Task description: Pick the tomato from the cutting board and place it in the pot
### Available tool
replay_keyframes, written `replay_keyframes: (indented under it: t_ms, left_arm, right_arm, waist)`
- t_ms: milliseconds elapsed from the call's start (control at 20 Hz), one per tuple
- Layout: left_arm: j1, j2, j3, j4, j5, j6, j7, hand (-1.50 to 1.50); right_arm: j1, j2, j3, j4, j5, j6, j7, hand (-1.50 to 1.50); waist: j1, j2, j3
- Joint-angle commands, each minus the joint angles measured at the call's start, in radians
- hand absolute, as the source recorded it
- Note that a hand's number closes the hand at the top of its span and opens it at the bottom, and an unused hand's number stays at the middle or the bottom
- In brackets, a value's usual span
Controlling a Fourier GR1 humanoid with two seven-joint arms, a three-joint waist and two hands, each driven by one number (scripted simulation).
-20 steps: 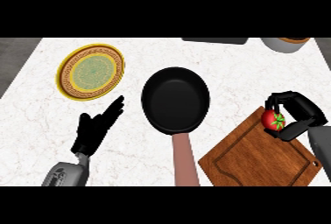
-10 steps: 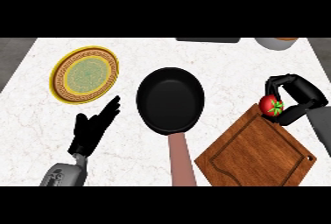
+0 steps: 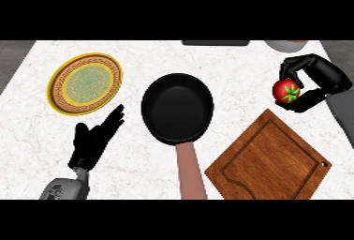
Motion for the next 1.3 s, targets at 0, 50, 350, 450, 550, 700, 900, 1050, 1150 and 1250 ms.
replay_keyframes:
  t_ms: [0,50,350,450,550,700,900,1050,1150,1250]
  left_arm:
    - [-0.002,0.014,0.039,0.051,0.018,-0.027,-0.049,0.00]
    - [0.018,-0.041,-0.034,-0.043,-0.031,0.036,0.032,0.00]
    - [0.028,0.008,0.037,0.042,-0.005,-0.015,-0.067,0.00]
    - [0.021,0.012,0.028,-0.021,0.008,-0.022,0.015,0.00]
    - [0.049,0.002,0.018,0.023,-0.009,-0.023,-0.045,0.00]
    - [0.058,-0.024,-0.006,-0.036,-0.037,0.018,-0.006,0.00]
    - [0.017,-0.066,-0.012,0.061,-0.072,0.050,-0.072,0.00]
    - [0.010,-0.007,0.020,0.032,-0.019,-0.034,-0.045,0.00]
    - [-0.002,-0.005,0.022,-0.019,-0.008,-0.029,0.014,0.00]
    - [0.010,-0.006,0.021,-0.055,-0.010,-0.015,0.040,0.00]
  right_arm:
    - [-0.044,0.016,0.013,-0.066,0.020,0.050,-0.007,1.50]
    - [-0.071,0.005,0.004,-0.067,0.010,0.069,0.011,1.50]
    - [-0.158,0.087,0.029,-0.208,0.037,0.031,0.225,1.50]
    - [-0.159,0.135,0.059,-0.302,0.048,0.021,0.353,1.50]
    - [-0.218,0.196,0.103,-0.276,0.106,-0.024,0.402,1.50]
    - [-0.182,0.223,0.143,-0.385,0.133,0.002,0.502,1.50]
    - [-0.273,0.303,0.167,-0.341,0.204,-0.033,0.562,1.50]
    - [-0.274,0.343,0.223,-0.351,0.283,-0.059,0.579,1.50]
    - [-0.266,0.348,0.292,-0.326,0.394,-0.147,0.586,1.50]
    - [-0.291,0.340,0.346,-0.331,0.482,-0.186,0.627,1.50]
  waist:
    - [-0.015,-0.004,-0.001]
    - [-0.011,-0.005,-0.001]
    - [-0.013,-0.006,-0.002]
    - [-0.020,-0.010,-0.002]
    - [-0.009,-0.006,-0.002]
    - [-0.019,-0.010,-0.001]
    - [-0.012,-0.004,-0.002]
    - [-0.010,-0.004,-0.002]
    - [-0.002,-0.003,-0.001]
    - [0.003,-0.006,-0.001]
